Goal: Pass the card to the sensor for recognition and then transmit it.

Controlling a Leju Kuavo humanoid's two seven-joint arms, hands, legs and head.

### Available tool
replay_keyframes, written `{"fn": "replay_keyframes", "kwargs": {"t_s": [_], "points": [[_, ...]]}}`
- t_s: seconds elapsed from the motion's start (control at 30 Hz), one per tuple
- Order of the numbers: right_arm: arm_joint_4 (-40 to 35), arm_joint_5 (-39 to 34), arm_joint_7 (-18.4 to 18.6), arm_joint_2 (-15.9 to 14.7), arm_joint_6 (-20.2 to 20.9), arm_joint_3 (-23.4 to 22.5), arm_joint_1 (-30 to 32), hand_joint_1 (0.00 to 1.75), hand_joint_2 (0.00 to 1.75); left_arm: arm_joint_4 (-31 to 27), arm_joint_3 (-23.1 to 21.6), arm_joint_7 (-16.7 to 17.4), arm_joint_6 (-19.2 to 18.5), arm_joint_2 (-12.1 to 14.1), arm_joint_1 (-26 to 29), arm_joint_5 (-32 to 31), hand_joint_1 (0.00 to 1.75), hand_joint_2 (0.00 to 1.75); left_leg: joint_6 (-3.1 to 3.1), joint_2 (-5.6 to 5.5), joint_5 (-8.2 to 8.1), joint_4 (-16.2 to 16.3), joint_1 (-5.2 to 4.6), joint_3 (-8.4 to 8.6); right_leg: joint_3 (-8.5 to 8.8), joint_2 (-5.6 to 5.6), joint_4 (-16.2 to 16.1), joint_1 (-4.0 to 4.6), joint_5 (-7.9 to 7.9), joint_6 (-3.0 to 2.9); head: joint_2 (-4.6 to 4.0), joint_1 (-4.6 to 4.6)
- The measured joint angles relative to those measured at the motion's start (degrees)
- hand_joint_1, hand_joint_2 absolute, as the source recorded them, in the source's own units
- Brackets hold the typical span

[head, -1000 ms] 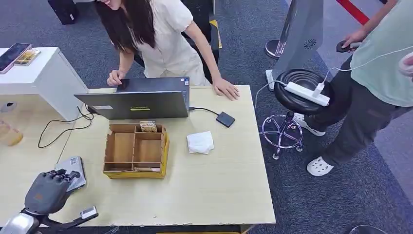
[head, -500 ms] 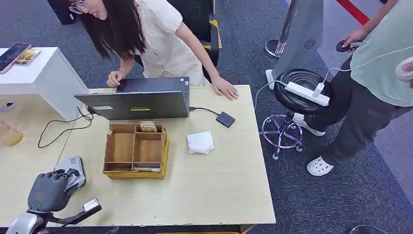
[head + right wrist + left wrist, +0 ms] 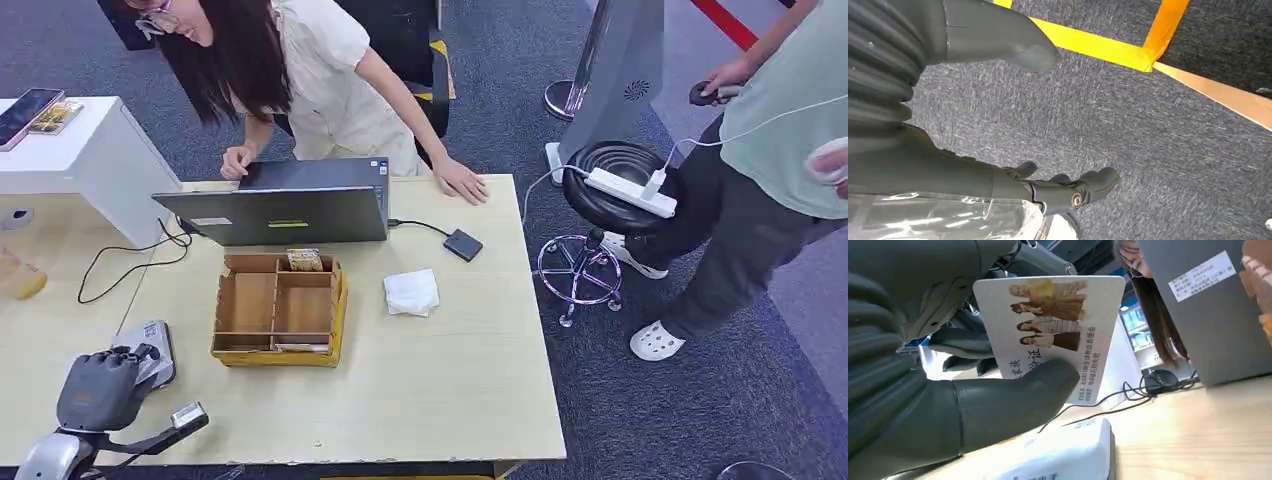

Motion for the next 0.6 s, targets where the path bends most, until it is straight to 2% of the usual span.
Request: {"fn": "replay_keyframes", "kwargs": {"t_s": [0.1,0.2,0.3,0.6], "points": [[0.0,0.0,-0.2,0.0,0.1,0.0,0.0,0.0,1.75,0.3,0.0,0.7,-1.3,0.0,-0.1,-0.5,1.75,1.75,0.0,0.0,0.0,0.0,0.0,0.0,0.0,0.0,0.0,0.0,0.0,0.0,0.0,-0.02],[-0.2,-0.2,-0.7,0.0,0.1,0.0,0.0,0.0,1.75,0.7,0.0,1.2,-6.1,0.0,-0.5,0.5,1.75,1.75,0.0,-0.01,0.0,0.0,0.0,0.0,0.0,-0.01,0.0,0.0,0.0,0.0,0.0,-0.02],[-0.4,-0.2,-1.3,0.0,0.2,0.0,0.0,0.0,1.75,0.9,0.0,1.3,-9.3,-0.1,-0.9,1.0,1.75,1.75,0.0,-0.01,0.0,0.0,0.0,0.0,0.0,-0.01,0.0,0.0,0.0,0.0,0.0,-0.02],[-1.2,-0.7,-2.9,0.0,0.8,0.0,0.0,0.0,1.75,0.9,0.0,2.4,-14.5,-0.1,-1.6,0.9,1.75,1.75,0.02,-0.01,0.01,0.0,0.0,0.01,0.01,-0.01,0.0,0.0,0.01,0.01,0.0,-0.02]]}}
